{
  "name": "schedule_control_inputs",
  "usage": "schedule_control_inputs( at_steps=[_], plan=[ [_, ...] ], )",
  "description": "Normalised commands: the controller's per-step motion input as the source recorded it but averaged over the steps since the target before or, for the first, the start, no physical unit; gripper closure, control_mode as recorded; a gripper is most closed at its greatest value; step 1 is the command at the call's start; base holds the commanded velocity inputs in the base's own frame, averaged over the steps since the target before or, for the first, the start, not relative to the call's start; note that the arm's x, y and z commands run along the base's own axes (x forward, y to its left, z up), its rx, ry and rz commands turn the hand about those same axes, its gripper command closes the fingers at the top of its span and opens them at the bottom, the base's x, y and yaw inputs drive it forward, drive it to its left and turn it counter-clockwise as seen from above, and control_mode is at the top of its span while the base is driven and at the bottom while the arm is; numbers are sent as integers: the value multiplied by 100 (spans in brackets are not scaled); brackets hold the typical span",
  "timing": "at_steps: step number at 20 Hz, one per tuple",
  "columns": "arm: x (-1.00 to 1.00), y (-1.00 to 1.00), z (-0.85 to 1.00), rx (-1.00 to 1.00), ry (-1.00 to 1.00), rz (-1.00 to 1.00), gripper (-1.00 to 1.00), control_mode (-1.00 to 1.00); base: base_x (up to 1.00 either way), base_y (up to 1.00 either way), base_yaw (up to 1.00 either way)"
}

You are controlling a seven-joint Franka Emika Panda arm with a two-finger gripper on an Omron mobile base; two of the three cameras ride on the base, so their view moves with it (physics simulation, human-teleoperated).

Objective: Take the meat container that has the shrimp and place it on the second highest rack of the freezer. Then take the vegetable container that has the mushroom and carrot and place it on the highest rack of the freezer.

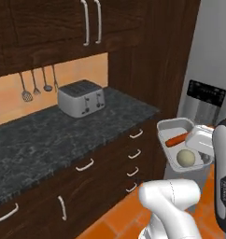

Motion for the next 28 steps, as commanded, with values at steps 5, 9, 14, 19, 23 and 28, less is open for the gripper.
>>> schedule_control_inputs(
  at_steps=[5,9,14,19,23,28],
  plan=[
    [0,0,0,0,0,0,100,100,-23,-12,-63],
    [0,0,0,0,0,0,100,100,-24,0,-79],
    [0,0,0,0,0,0,100,100,-9,-12,-79],
    [0,0,0,0,0,0,100,100,12,-44,-65],
    [0,0,0,0,0,0,100,100,77,-38,-15],
    [0,0,0,0,0,0,100,100,89,-66,0]
  ],
)
